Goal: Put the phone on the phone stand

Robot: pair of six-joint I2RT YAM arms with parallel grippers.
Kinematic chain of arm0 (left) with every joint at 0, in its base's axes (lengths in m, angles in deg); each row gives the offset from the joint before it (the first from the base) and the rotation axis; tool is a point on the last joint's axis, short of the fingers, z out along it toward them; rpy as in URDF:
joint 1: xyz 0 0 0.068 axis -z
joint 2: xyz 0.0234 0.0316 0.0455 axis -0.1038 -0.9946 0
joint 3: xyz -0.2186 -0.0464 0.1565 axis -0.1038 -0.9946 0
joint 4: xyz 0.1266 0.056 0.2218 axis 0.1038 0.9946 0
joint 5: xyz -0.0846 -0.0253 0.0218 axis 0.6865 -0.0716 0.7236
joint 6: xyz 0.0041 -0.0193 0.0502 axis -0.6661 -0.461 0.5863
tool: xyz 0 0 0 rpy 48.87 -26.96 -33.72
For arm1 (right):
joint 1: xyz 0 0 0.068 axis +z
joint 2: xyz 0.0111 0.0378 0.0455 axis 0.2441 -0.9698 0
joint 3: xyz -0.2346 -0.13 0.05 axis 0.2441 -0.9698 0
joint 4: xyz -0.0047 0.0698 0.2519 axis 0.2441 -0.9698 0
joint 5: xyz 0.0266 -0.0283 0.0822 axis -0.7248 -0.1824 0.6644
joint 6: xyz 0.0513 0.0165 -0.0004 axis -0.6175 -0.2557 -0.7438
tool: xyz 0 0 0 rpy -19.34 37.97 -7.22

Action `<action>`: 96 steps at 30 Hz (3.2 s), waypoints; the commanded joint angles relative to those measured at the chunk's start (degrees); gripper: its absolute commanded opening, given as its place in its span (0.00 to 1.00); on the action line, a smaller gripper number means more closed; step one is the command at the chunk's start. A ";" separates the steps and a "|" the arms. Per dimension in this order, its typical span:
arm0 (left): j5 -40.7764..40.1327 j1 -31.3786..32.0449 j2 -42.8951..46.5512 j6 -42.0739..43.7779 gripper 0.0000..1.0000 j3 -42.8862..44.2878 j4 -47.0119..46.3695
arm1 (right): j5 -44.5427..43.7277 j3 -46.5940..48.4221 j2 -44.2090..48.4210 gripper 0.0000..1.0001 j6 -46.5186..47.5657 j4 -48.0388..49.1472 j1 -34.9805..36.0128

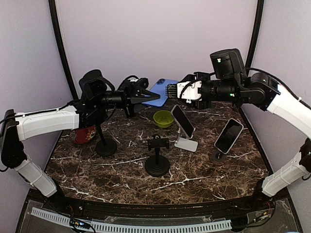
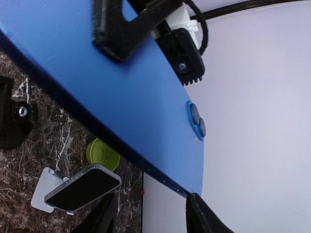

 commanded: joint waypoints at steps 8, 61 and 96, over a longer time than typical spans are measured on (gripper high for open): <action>6.27 0.47 -2.70 -12.04 0.00 0.37 -19.77 | 1.99 0.28 -3.01 0.07 3.27 6.11 0.19; -58.26 1.25 11.72 81.78 0.99 9.19 53.11 | 16.30 -32.25 -2.22 0.88 -33.83 -1.02 -25.37; -60.65 1.17 16.37 80.84 0.99 3.51 55.20 | 15.54 -12.36 -31.84 1.00 -42.50 -12.21 -29.56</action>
